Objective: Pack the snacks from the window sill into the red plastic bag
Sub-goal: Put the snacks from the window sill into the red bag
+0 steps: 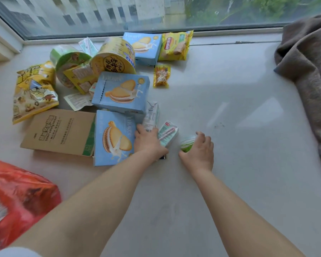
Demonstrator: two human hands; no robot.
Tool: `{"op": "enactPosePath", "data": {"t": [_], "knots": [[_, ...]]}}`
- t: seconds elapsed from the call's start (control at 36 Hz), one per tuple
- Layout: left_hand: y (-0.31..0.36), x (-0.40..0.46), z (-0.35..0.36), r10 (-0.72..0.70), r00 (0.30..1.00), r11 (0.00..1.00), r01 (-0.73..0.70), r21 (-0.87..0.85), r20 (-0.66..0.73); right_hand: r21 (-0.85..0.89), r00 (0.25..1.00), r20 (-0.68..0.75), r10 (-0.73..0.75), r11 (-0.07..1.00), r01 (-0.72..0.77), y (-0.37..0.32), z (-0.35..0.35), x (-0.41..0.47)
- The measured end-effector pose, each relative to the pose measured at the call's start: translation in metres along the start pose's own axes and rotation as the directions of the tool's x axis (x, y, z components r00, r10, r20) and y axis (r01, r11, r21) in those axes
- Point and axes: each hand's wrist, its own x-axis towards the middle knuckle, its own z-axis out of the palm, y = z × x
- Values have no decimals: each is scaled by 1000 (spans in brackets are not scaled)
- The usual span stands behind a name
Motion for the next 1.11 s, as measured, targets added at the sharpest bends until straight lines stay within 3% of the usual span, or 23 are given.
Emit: {"op": "enactPosePath", "data": {"t": [0.06, 0.28, 0.42, 0.53, 0.61, 0.69, 0.83, 0.92, 1.11], "knots": [[-32, -73, -17, 54, 997, 999, -54, 0, -51, 38, 999, -27, -45, 998, 46, -14, -24, -76], [-50, -83, 9, 89, 994, 991, -96, -94, -69, 279, 997, 42, 59, 958, -69, 3, -3, -94], [-55, -81, 8, -21, 1000, 931, 21, -365, 4, 405, 984, 127, 122, 900, -164, 16, 1, -99], [-68, -90, 6, -92, 996, 827, 77, -557, 1, 404, 992, 116, 55, 910, -98, 14, -1, -111], [-89, -106, 3, -84, 993, 789, 18, -614, -79, 328, 988, 132, -81, 944, 34, 7, -1, -118], [-114, -125, 0, -84, 982, 787, -38, -615, -168, 98, 929, 216, -301, 953, 286, -5, 0, -120], [-156, -144, -1, -106, 972, 822, -33, -569, -209, -172, 752, 447, -485, 778, 604, -32, 9, -120], [-171, -151, -1, -69, 979, 852, -41, -521, -190, -215, 720, 511, -470, 741, 636, -47, 20, -120], [-185, -162, 4, -15, 981, 850, -89, -519, -193, -288, 744, 532, -405, 740, 608, -56, 32, -124]]}}
